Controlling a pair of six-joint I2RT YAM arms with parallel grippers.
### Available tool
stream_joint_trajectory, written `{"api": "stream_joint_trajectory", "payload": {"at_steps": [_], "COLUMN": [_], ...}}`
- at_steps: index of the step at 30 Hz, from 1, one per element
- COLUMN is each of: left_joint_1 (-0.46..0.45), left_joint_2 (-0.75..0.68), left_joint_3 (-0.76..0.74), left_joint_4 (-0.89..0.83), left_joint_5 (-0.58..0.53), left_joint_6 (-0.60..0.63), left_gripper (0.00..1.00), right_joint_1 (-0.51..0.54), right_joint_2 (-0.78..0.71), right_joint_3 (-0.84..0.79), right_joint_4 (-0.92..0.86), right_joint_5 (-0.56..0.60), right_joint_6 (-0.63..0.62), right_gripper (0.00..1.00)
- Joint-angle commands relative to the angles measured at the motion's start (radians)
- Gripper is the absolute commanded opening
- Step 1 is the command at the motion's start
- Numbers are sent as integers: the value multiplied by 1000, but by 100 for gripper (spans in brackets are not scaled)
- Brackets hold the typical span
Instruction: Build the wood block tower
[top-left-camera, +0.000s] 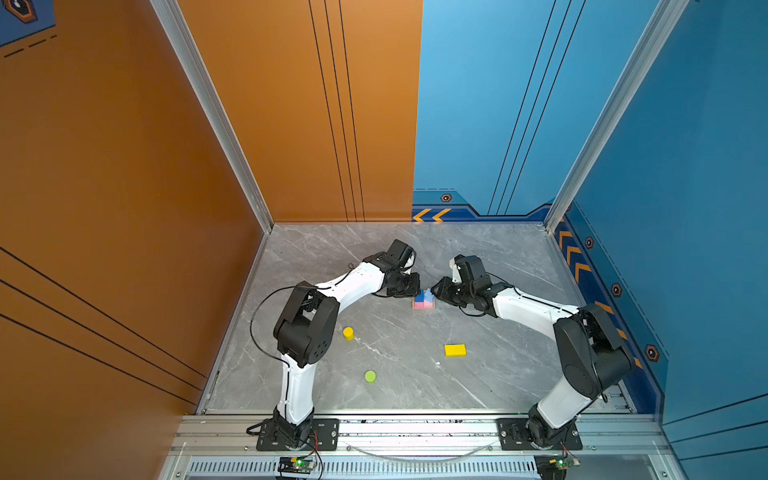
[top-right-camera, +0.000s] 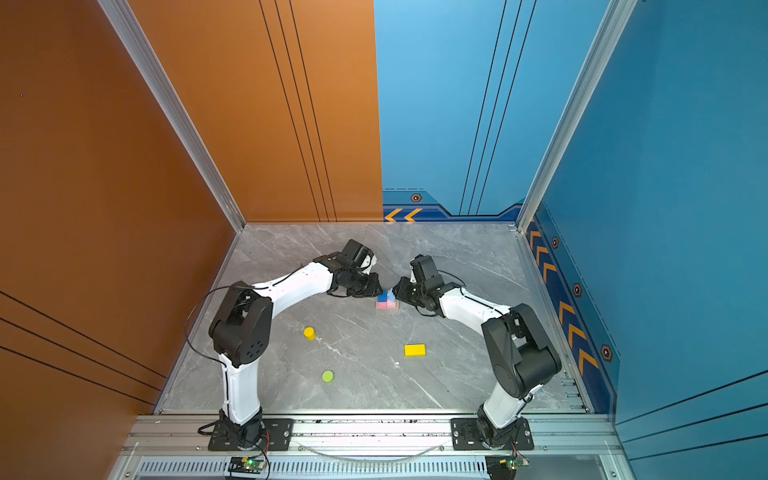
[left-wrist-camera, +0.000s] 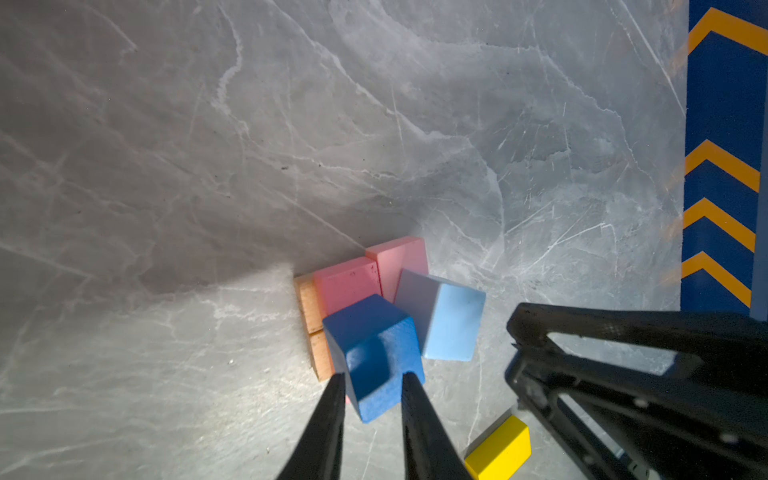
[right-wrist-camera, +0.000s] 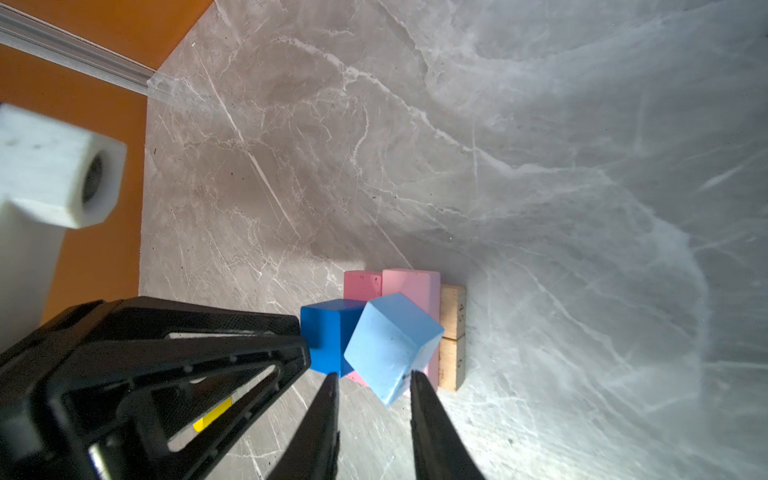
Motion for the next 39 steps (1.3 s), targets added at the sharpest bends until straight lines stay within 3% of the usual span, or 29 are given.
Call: {"api": "stream_joint_trajectory", "payload": {"at_steps": [1, 39], "left_joint_1": [-7, -3], "left_joint_2": [22, 45], "left_joint_3": [28, 51], "left_joint_4": [2, 2], "left_joint_5": [20, 30], "left_joint_6": [-6, -5], "left_gripper": [26, 25], "right_joint_1": [7, -10], "right_joint_2": [24, 104], "right_joint_3": [-7, 60], "right_joint_4": [-1, 6], "right_joint_5": [6, -30], "right_joint_6": [19, 13], "right_gripper": [31, 33]}}
